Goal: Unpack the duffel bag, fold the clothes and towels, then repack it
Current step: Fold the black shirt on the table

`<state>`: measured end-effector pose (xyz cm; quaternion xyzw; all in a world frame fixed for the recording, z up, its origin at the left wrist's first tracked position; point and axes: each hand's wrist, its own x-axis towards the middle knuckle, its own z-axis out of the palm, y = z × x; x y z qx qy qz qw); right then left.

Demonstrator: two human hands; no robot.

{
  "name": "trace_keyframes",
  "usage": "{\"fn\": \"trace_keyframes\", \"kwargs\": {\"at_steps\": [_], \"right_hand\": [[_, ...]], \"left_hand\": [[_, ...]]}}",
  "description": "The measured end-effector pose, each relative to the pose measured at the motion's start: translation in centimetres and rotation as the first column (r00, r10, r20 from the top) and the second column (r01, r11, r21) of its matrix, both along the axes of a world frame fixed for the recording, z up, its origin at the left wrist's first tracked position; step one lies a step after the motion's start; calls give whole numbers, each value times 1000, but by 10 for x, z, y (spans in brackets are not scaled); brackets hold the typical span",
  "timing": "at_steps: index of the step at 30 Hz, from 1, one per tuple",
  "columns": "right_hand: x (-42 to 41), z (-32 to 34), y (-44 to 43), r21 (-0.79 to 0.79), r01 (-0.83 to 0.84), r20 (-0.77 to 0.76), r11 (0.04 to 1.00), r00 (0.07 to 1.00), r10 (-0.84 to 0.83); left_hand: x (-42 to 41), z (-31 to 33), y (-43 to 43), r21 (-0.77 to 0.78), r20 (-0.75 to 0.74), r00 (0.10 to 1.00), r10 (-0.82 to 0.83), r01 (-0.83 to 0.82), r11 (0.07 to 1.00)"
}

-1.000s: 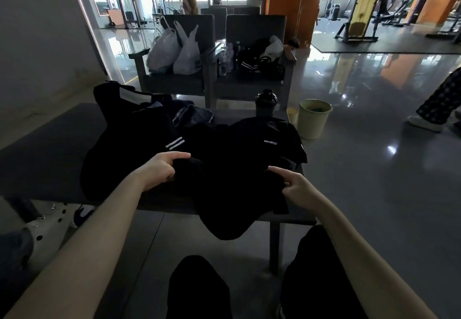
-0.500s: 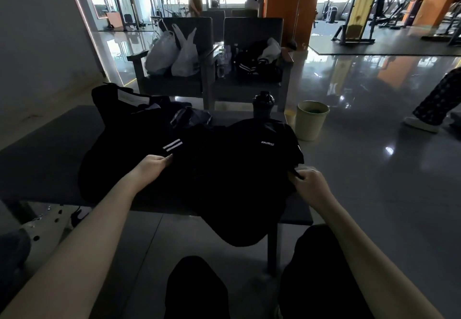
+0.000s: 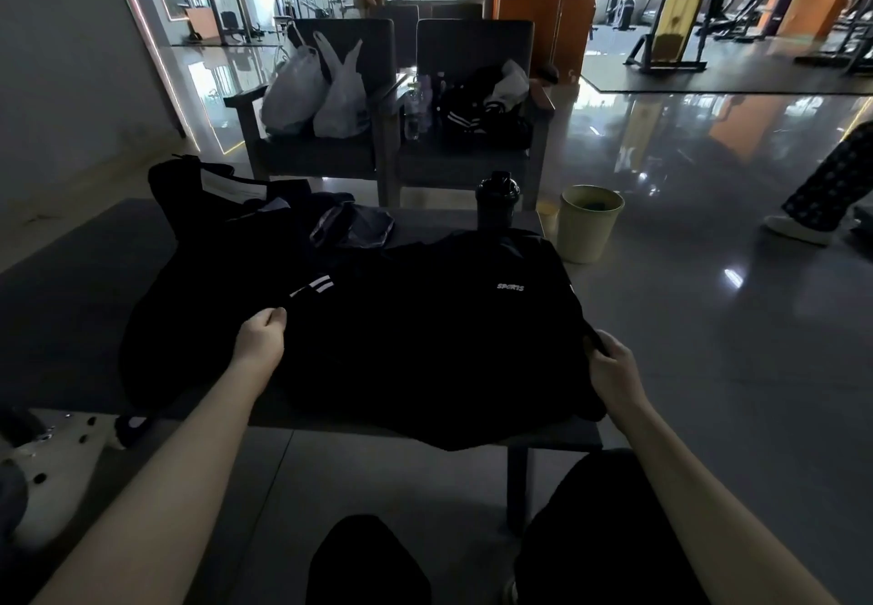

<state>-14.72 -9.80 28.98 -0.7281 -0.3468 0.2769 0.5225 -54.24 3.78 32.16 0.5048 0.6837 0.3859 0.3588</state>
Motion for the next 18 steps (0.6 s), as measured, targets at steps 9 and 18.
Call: {"fn": "trace_keyframes", "kwargs": {"at_steps": [9, 18], "right_hand": [[26, -30, 62, -234, 91, 35, 968, 996, -86], [29, -46, 75, -185, 101, 262, 978, 964, -50]], "left_hand": [[14, -31, 57, -133, 11, 998, 63, -61, 989], [25, -64, 67, -188, -133, 991, -22, -3, 982]]}}
